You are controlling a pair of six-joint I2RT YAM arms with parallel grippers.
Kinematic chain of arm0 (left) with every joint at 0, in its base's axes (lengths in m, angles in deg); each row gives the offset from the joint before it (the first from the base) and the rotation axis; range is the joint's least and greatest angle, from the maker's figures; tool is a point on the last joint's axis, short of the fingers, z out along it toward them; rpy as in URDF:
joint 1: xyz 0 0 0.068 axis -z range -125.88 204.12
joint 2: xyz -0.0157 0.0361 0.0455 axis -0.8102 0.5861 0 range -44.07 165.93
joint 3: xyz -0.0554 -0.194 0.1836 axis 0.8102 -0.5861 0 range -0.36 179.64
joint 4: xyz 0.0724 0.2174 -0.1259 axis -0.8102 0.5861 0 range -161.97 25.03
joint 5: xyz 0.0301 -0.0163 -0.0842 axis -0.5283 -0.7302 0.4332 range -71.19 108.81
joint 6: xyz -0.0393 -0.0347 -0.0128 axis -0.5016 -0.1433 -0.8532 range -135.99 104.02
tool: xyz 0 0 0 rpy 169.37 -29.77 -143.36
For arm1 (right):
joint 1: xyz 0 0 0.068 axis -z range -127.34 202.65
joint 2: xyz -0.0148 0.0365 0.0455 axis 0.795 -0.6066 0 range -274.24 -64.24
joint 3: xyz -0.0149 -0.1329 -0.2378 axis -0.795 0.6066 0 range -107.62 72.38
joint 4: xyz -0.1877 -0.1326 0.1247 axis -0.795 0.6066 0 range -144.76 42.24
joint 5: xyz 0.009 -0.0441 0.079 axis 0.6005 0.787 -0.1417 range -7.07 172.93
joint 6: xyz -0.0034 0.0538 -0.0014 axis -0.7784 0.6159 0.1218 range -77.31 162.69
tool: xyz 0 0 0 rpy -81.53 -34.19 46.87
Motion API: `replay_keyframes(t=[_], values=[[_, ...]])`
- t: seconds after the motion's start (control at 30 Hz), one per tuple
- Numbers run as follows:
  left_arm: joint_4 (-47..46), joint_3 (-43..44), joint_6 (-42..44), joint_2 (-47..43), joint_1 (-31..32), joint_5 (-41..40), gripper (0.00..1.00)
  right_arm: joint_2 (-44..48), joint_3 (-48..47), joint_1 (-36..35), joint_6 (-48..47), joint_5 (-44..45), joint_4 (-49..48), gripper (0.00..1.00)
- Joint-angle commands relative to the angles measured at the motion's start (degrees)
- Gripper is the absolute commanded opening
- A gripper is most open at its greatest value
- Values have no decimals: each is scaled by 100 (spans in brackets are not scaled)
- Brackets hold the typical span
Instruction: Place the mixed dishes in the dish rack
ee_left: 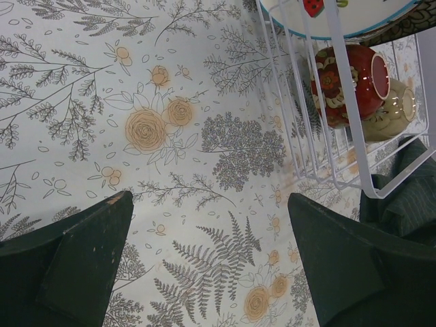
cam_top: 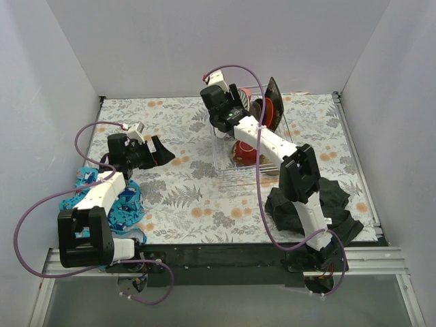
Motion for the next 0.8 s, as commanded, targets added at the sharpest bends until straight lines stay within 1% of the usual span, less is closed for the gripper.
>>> replay_keyframes(t=[0.0,0.03,0.07,0.1,0.17,0.2,0.27,0.3,0.33,0.37,0.4,0.47,0.5,0.53,0.57,0.6,0.63,0.67,0.7,0.77], values=[[1,249,47,-109,-22,21,98,944,-52,131,295,-395,466,81],[-25,258,38,-109,-31,30,98,1076,45,167,375,-805,546,93],[-34,284,29,-126,-31,21,98,1321,133,193,411,-896,599,98],[-51,293,20,-126,-40,21,98,1445,308,263,455,-958,634,98],[-60,328,38,-135,-57,4,98,1795,441,404,674,-1475,810,98],[-60,381,55,-144,-66,-14,98,1928,529,596,744,-1677,871,98],[-17,451,108,-127,-84,-49,98,2226,740,869,911,-2423,1073,98],[1,565,169,-92,-101,-67,98,2315,802,1236,956,-2748,1152,98],[45,627,204,-56,-110,-102,98,2386,959,1413,1008,-3178,1231,98],[71,706,248,-30,-119,-145,98,2508,1047,1589,931,-3391,1371,98],[106,785,310,40,-119,-181,98,2553,1109,1922,904,-3559,1460,98],[220,1101,380,286,-137,-313,98,2536,1206,2144,799,-3394,1862,98],[299,1241,459,400,-145,-339,98,2510,1215,2301,572,-3280,2030,98],[526,1617,486,688,-145,-418,98,2475,1215,2338,474,-2861,2171,98],[668,1803,521,839,-145,-453,98,2413,1294,2390,342,-2666,2390,98],[800,2023,539,988,-154,-506,98,2413,1399,2478,167,-2342,2436,98],[1036,2199,556,1146,-154,-550,98,2448,1548,2540,165,-2217,2410,98],[1125,2540,565,1383,-163,-637,98,2570,1897,2619,165,-2189,2384,98],[1187,2674,565,1490,-172,-655,98,2649,2031,2802,165,-2224,2305,98],[1275,3025,521,1727,-207,-621,98,2851,2243,2944,165,-2382,2243,98]])
